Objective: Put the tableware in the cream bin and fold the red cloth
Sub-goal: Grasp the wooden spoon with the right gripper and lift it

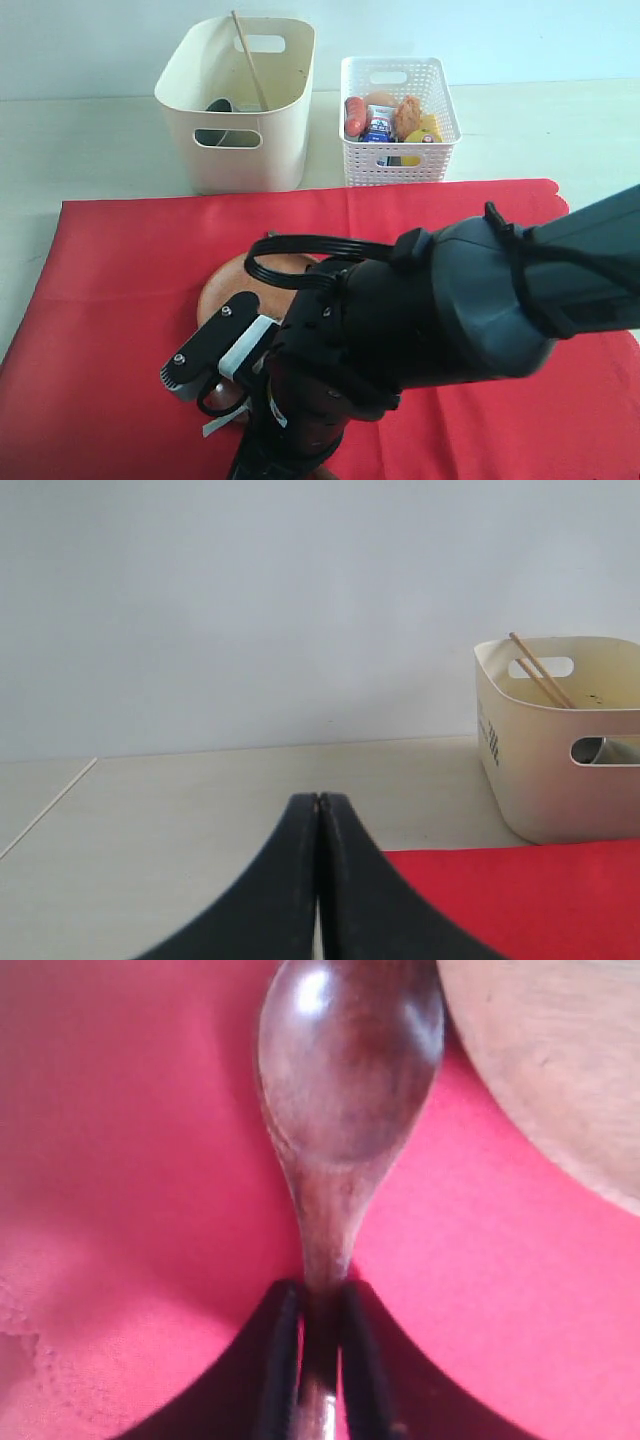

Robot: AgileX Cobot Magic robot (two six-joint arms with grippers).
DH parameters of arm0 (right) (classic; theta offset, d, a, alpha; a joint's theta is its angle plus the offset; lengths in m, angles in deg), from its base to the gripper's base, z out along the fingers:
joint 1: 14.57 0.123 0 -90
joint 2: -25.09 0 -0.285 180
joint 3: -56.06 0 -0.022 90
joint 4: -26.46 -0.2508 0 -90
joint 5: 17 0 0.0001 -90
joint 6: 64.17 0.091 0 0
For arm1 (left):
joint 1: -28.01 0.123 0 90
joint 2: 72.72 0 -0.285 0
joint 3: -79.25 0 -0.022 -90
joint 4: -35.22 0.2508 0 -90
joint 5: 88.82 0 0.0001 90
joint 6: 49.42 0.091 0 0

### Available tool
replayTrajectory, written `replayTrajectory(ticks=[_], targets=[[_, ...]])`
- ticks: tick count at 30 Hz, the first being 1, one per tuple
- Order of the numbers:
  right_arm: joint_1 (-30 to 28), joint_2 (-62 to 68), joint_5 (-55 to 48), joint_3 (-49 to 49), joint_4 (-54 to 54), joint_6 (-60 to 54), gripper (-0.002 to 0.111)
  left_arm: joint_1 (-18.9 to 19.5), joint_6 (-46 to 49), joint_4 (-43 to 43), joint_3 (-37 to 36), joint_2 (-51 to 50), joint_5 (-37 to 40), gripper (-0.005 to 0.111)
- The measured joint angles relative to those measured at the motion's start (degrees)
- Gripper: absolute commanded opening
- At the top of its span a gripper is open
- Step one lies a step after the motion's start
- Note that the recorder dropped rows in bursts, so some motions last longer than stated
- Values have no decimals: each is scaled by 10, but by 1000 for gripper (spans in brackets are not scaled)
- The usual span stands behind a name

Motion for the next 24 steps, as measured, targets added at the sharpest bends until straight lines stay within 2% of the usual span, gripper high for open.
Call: replayTrajectory(ticks=[1,10,17,24], targets=[[0,0,0,0,0,0,0,0,0,0,0,0,0,0],[0,-57,5,0,-5,-10,0,0,0,0,0,0,0,0],[0,-79,104,0,0,-18,0,0,0,0,0,0,0,0],[-11,-78,126,54,96,-18,0,0,0,0,0,0,0,0]])
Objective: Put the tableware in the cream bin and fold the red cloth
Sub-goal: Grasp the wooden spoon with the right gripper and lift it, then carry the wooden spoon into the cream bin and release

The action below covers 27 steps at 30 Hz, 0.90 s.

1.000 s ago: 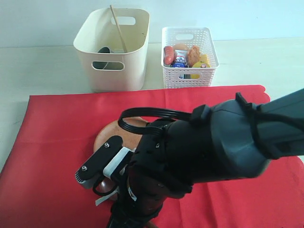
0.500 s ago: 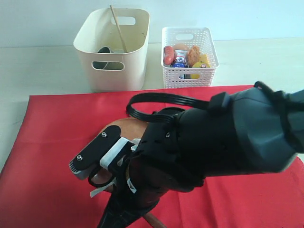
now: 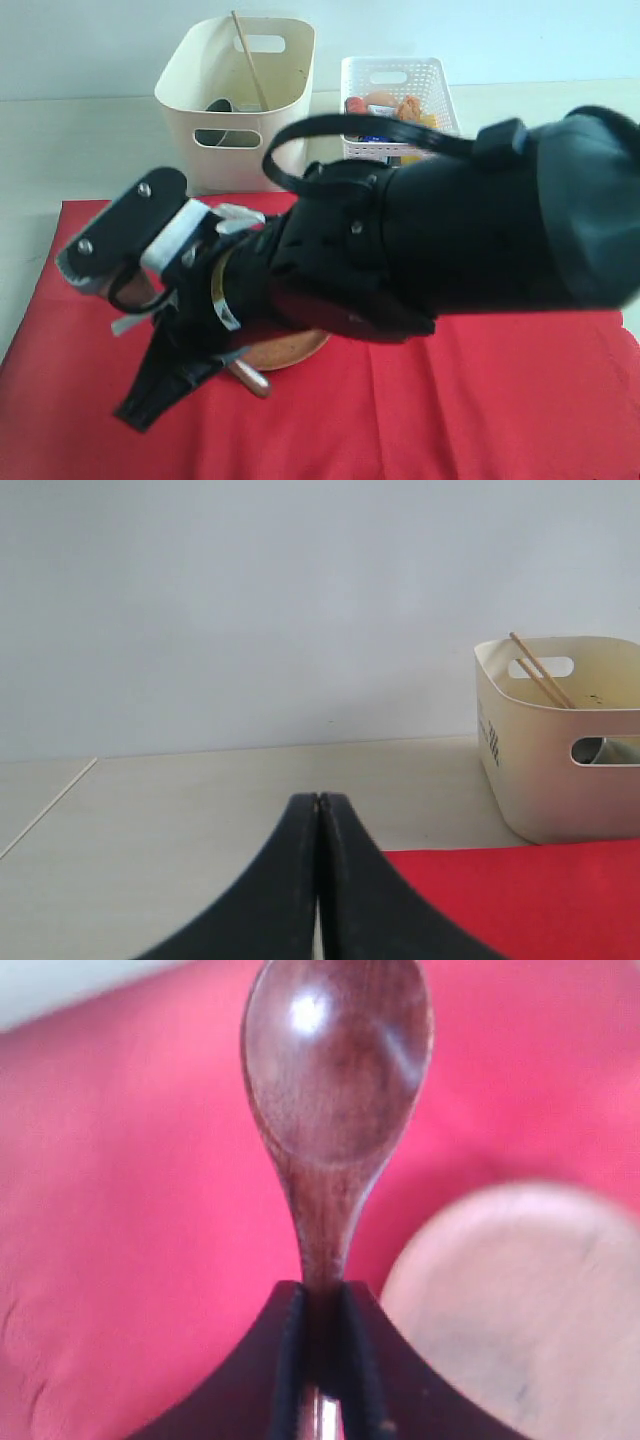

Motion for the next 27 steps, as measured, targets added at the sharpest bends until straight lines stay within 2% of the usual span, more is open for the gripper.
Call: replayTrajectory(ticks=[8,17,23,27], targets=[[-105,0,21,114,60,0,0,0,0,0,0,0,0,0],[-218,38,198,207,66,0,0,0,0,0,0,0,0,0],[-259,125,322,257,54,0,0,0,0,0,0,0,0,0],[-271,181,353,297,-16,0,3,0,0,0,0,0,0,0]])
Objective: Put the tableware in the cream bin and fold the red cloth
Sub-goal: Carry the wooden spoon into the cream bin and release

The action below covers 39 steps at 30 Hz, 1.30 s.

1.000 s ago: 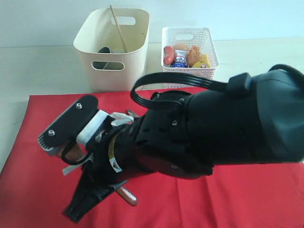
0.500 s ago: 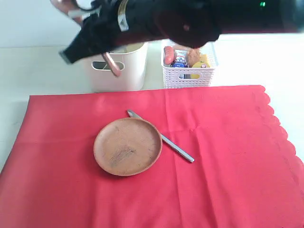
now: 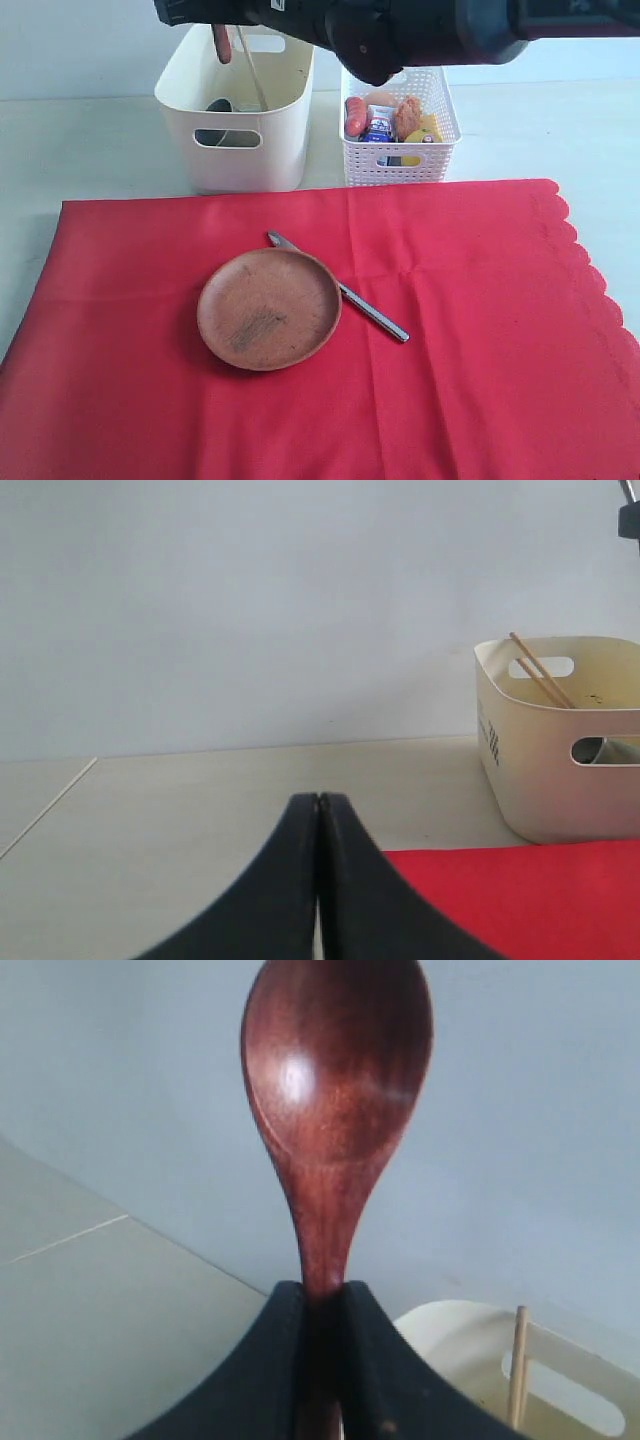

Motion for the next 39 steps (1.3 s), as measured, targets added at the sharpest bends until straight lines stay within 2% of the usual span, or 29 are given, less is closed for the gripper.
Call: replayTrajectory(ticks=[4,8,13,16,20,23,32,35,39], targets=[[-6,35,1,28,-119,-32,16,0,0,0,0,0,0,0],[-7,50,2,40,-205,-124,40,0,0,0,0,0,0,0],[-7,56,-1,40,-241,-161,62,0,0,0,0,0,0,0],[-7,56,-5,40,-247,-164,68,0,0,0,0,0,0,0],[-7,49,-86,43,-249,-163,65,0,0,0,0,0,0,0],[-8,32,-148,43,-249,-162,54,0,0,0,0,0,0,0],[-8,-66,-324,43,-240,-219,0,0,0,0,0,0,0,0],[-8,-103,-386,39,-228,-232,0,0,0,0,0,0,0,0],[-8,-159,-418,-13,-204,-235,0,0,0,0,0,0,0,0]])
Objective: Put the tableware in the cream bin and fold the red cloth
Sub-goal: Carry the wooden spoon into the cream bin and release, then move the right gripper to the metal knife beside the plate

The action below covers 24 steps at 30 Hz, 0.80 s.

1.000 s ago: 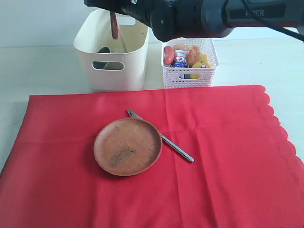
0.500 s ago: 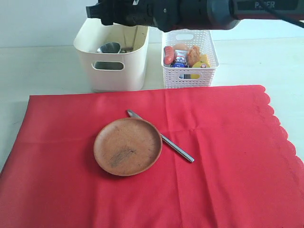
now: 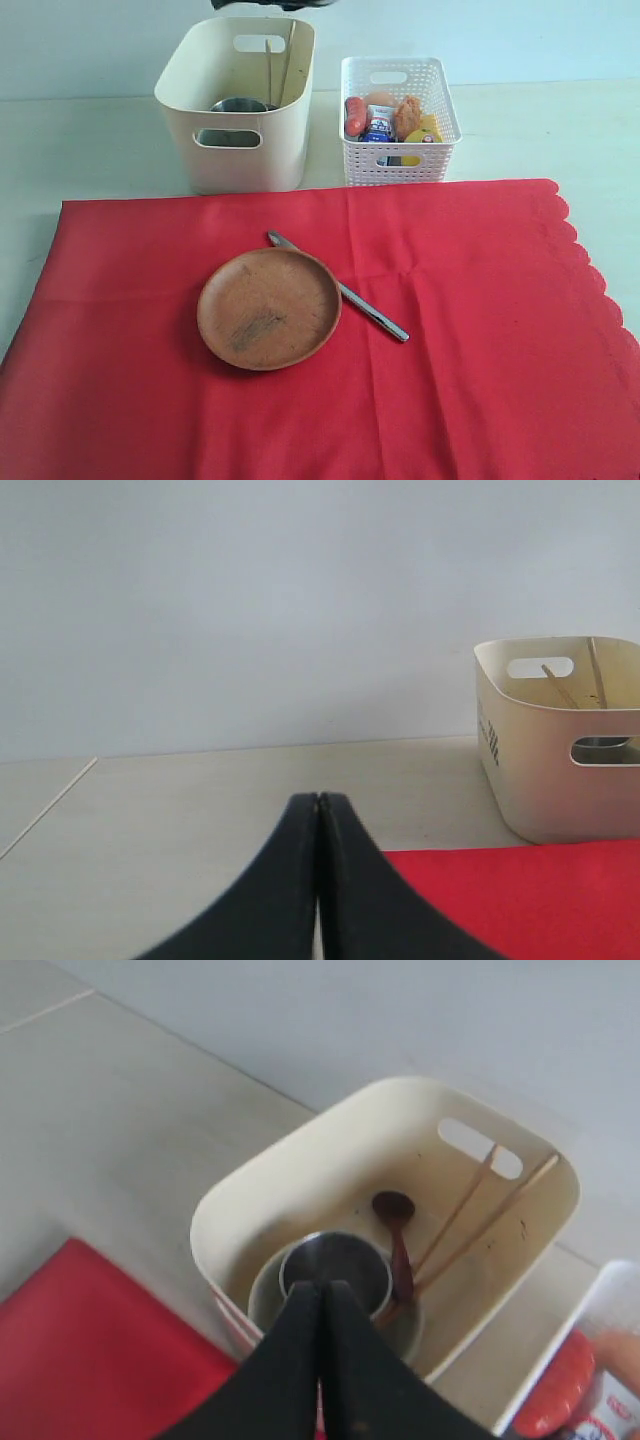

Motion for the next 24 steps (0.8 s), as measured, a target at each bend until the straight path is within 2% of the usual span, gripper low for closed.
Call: replayTrajectory(ticks=[12,20,24], targets=[[0,-168,-18,-285,10,-10,0,0,0,0,0,0,0,0],[0,-158,-14,-391,1,-10,0,0,0,0,0,0,0,0],[0,-116,6,-407,-10,-10,11,0,0,0,0,0,0,0]])
